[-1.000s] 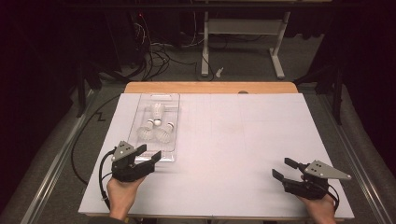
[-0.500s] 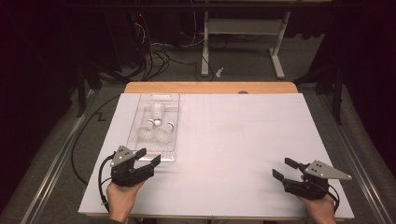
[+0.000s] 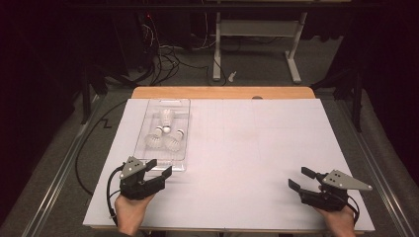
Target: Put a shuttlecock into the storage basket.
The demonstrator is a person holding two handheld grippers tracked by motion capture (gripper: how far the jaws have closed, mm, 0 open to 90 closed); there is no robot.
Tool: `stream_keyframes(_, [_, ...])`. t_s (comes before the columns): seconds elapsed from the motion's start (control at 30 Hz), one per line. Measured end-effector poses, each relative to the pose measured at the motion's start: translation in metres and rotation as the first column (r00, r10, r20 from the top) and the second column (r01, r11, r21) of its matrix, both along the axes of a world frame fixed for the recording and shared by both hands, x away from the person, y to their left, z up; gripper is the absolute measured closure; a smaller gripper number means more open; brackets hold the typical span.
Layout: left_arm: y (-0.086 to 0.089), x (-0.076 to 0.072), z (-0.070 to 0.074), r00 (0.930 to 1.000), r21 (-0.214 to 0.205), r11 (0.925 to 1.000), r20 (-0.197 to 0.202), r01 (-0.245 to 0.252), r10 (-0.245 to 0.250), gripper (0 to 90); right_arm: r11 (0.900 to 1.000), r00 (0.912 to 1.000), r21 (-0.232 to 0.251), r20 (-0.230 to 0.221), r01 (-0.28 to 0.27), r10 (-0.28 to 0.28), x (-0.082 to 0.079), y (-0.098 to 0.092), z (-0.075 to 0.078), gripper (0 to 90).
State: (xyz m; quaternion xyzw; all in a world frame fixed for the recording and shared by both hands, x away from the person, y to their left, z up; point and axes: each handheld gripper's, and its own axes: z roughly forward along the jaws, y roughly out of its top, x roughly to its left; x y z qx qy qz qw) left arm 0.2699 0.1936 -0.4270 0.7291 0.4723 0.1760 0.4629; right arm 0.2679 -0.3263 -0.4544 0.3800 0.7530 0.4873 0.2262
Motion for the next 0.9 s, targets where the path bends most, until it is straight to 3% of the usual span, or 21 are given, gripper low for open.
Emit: stream_keyframes(0.9, [0.0062, -0.007, -0.0078, 0.9996, -0.02, 0.9994, 0.01, -0.027, 0.027, 38.2, 1.0, 1.0, -0.001, 0.0, 0.001, -0.001, -0.0004, -0.0004, 0.0001, 32.6])
